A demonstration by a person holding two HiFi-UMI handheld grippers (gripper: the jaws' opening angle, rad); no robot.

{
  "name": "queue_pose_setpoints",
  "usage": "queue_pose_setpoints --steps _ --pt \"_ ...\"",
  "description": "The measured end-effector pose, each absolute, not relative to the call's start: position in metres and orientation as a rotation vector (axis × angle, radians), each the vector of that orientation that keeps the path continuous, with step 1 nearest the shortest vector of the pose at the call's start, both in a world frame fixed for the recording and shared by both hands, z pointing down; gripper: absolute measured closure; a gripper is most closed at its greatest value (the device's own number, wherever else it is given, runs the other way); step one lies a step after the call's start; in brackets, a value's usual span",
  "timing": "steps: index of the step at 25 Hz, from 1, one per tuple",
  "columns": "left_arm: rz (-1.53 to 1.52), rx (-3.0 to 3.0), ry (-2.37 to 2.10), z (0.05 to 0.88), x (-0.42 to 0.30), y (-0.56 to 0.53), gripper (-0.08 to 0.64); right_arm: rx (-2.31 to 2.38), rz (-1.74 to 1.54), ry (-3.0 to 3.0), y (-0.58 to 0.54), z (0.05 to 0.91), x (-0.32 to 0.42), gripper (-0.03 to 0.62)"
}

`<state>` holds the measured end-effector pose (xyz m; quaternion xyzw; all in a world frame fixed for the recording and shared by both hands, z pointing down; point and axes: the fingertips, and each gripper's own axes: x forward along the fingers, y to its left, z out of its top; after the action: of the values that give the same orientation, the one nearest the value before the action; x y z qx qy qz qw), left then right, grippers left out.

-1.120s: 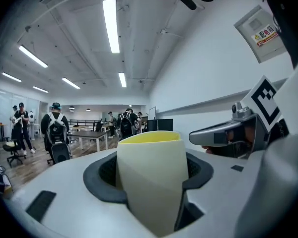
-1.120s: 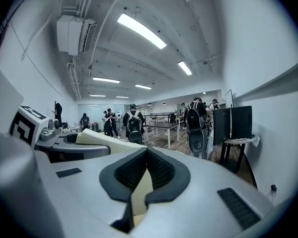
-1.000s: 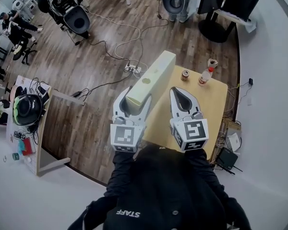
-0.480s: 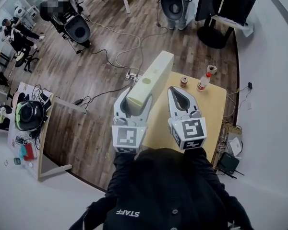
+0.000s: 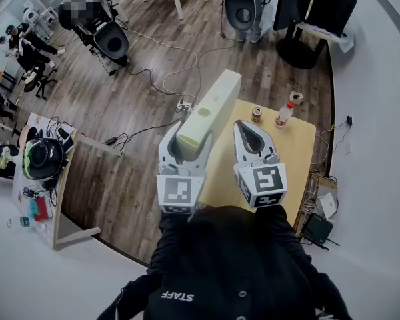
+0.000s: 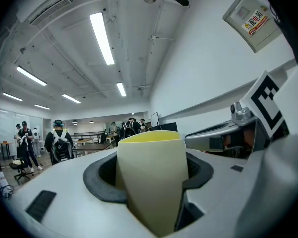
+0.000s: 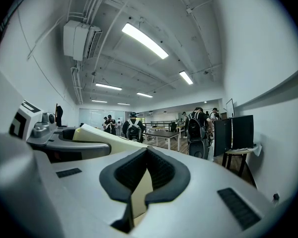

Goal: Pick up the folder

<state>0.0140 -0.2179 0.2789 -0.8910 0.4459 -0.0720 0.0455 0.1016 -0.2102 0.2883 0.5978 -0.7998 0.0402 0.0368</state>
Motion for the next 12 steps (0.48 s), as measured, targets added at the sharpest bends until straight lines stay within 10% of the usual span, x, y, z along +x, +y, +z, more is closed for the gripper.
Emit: queue_pose_setpoints --steps 12 --pt "-0.257 -2.71 1.363 0.2787 0.0177 -0.2106 0.265 1.829 0.15 -2.471 -0.2038 0.2886 0.104 0.572"
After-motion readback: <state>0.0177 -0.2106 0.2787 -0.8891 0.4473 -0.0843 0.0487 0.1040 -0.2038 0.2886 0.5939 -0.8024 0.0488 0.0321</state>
